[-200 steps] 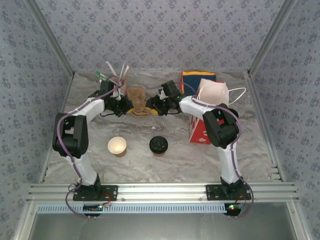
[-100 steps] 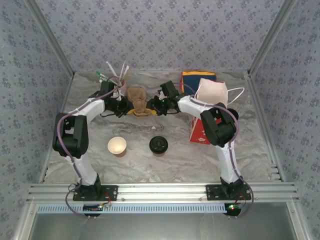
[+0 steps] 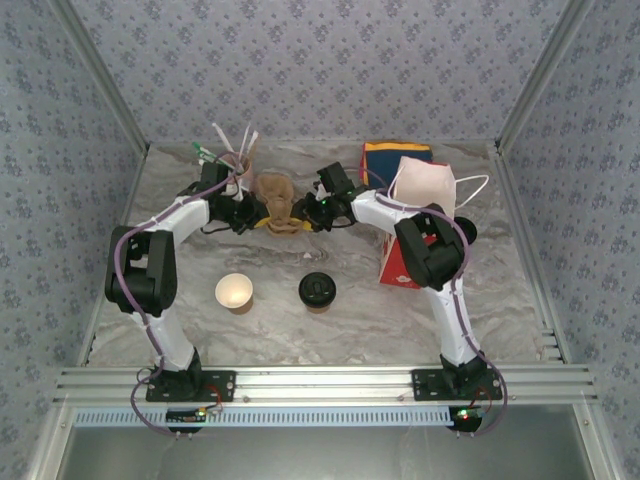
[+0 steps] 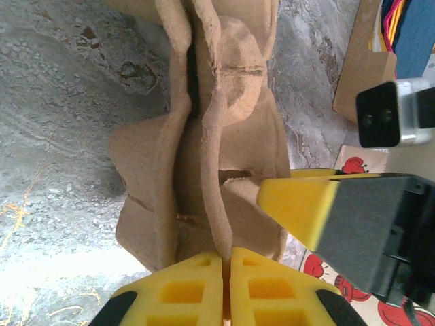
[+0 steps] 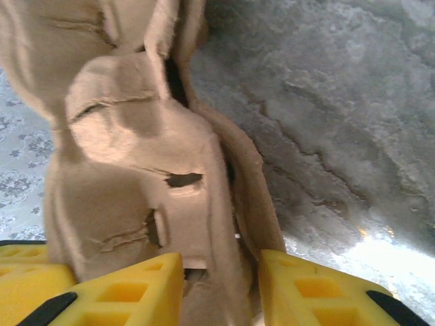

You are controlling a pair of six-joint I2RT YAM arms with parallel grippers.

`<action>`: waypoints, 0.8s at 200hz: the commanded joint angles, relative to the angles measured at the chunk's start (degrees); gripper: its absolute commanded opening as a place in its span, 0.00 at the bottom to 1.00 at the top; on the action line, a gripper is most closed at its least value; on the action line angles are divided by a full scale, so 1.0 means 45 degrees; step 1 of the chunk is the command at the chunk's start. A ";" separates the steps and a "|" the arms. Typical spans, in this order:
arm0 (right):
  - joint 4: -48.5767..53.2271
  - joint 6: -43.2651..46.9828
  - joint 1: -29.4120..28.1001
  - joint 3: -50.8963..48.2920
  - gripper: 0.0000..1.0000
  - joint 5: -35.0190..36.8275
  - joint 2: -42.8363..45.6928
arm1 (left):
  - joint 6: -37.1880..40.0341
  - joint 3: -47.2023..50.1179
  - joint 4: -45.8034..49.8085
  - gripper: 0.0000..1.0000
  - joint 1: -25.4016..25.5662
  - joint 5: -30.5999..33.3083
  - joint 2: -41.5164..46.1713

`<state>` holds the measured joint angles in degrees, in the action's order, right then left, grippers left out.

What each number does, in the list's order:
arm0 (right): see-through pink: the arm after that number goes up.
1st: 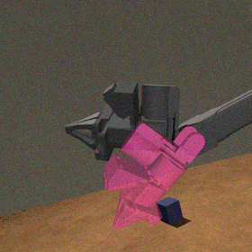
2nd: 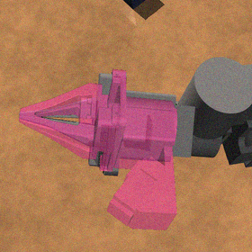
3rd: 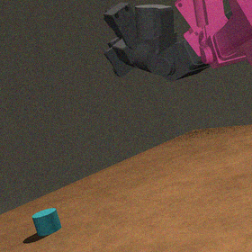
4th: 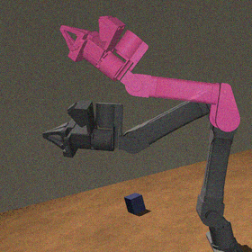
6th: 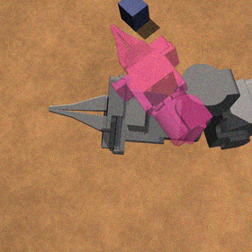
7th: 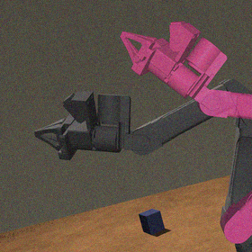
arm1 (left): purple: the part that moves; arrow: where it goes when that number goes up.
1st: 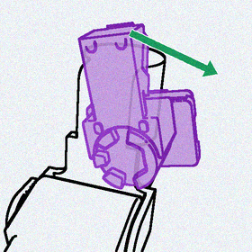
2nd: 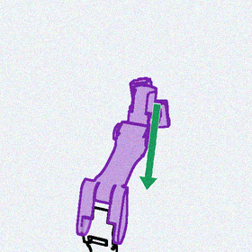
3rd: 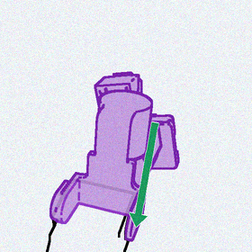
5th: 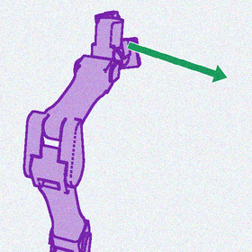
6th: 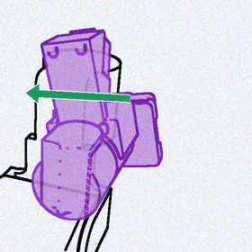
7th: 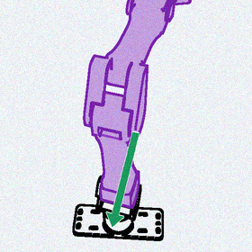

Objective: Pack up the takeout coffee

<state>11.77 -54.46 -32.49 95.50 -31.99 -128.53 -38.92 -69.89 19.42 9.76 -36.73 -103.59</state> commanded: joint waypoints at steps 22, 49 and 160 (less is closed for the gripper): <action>0.0421 0.0298 -0.0065 0.0282 0.22 0.0054 -0.0065 | 0.0069 0.0149 -0.0162 0.08 0.0058 -0.0342 0.0442; 0.0701 0.0645 -0.0068 0.0222 0.18 0.0365 0.0345 | 0.0278 0.0072 0.0079 0.15 0.0058 -0.0165 0.0442; 0.0911 0.1298 -0.0187 0.0048 0.12 0.1189 0.1557 | 0.0806 -0.0771 0.1287 0.56 0.0000 0.0637 0.0886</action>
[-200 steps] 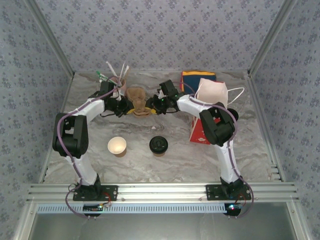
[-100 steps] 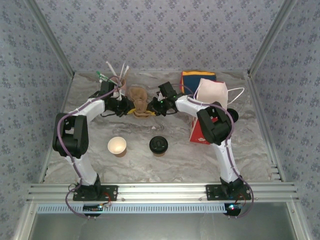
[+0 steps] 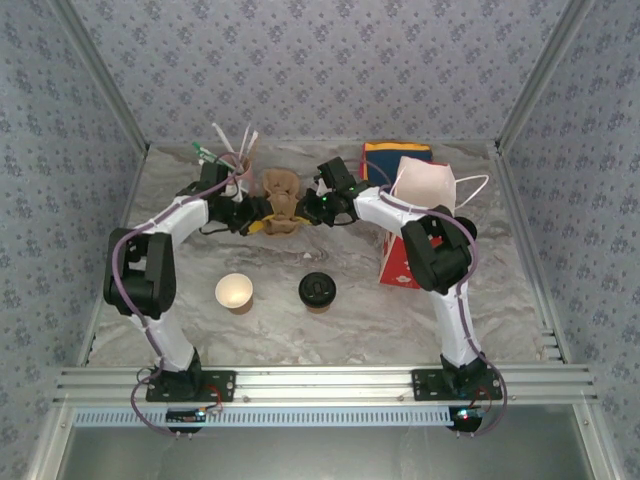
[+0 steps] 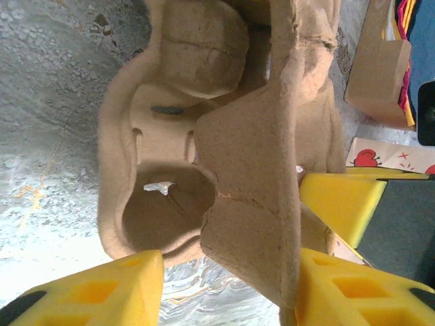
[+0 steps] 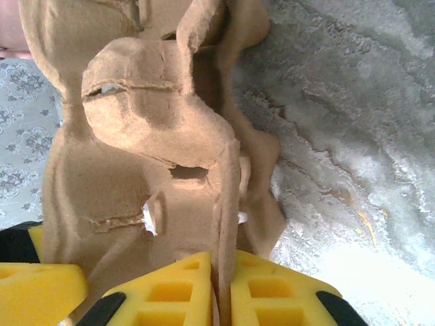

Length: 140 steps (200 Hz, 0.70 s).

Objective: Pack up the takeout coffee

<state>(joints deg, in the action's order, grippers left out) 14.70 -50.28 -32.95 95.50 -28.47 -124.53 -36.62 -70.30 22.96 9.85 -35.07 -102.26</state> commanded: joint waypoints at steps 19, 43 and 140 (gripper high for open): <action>0.0251 0.0376 -0.0083 0.0079 0.12 0.0479 0.0757 | 0.0343 -0.0778 0.0683 0.59 -0.0020 0.0420 0.0811; 0.0392 0.0479 -0.0076 0.0090 0.12 0.0762 0.0961 | 0.0430 -0.0861 0.0921 0.63 -0.0020 0.0651 0.1198; 0.1266 0.1015 0.0098 0.0450 0.12 0.1224 0.1443 | 0.1110 0.0072 0.2501 1.00 0.0019 0.2419 0.4796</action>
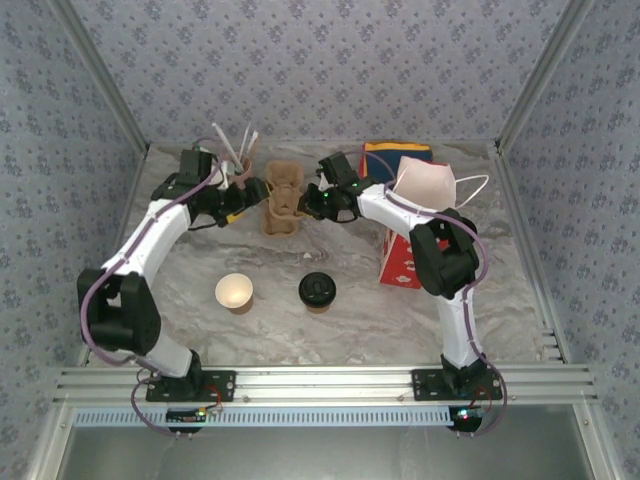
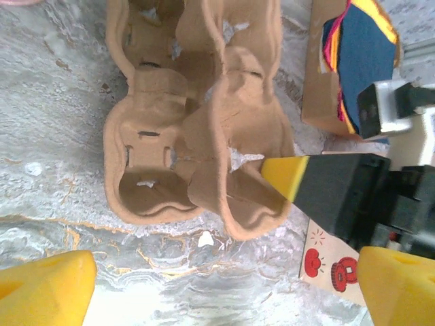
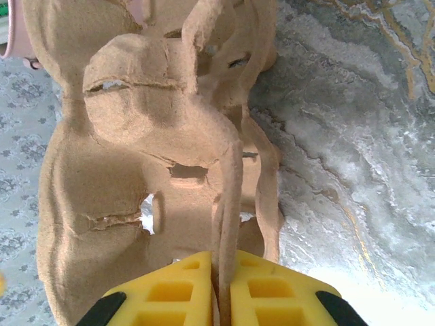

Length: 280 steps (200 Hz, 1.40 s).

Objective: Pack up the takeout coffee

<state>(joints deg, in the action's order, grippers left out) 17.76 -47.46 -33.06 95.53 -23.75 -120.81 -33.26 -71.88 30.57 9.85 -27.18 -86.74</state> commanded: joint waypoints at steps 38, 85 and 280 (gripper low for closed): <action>0.0713 0.0468 0.0122 0.0589 0.12 0.0270 0.0840 | 0.0515 0.1093 0.1547 1.00 0.0038 0.1454 0.3226; 0.1010 0.0779 -0.0267 0.0625 0.12 0.0771 0.1468 | 0.0281 0.1489 0.2237 1.00 0.0009 0.2251 0.4514; 0.2948 0.2332 -0.1789 0.0713 0.12 0.3379 0.3815 | -0.1190 0.0280 -0.0628 0.54 0.1085 0.0451 0.2343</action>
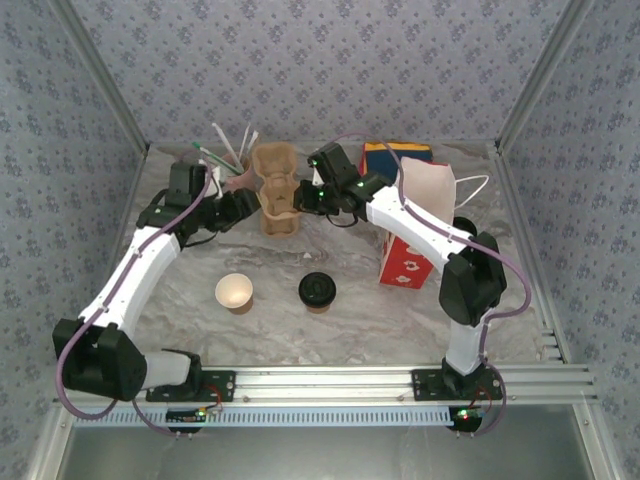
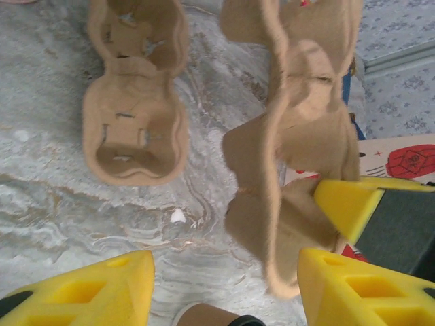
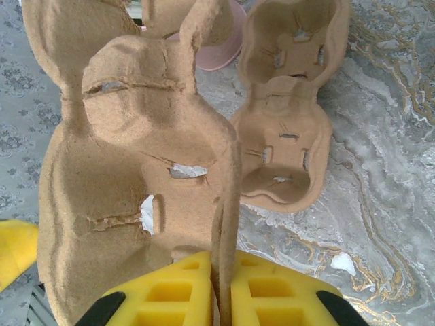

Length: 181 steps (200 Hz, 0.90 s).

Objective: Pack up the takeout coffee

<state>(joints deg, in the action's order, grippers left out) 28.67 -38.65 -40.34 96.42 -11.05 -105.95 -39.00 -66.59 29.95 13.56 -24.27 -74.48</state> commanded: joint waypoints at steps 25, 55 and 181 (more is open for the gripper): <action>0.0545 0.0370 -0.0224 0.0504 0.13 0.0662 0.0663 | 0.0242 -0.1135 -0.0436 0.51 0.0554 -0.0080 -0.0831; 0.0588 0.0378 -0.0271 0.0489 0.13 0.0780 0.0779 | 0.0448 -0.1232 -0.0391 0.44 0.0836 0.0127 -0.1119; 0.0594 0.0477 -0.0481 0.0454 0.20 0.0923 0.0947 | 0.0848 -0.1433 -0.0296 0.02 0.1359 0.0628 -0.1360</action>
<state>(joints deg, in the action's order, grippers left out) 30.68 -37.65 -42.19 96.92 -7.46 -103.79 -36.14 -71.11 28.75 19.11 -21.82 -80.84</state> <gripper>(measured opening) 0.164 0.064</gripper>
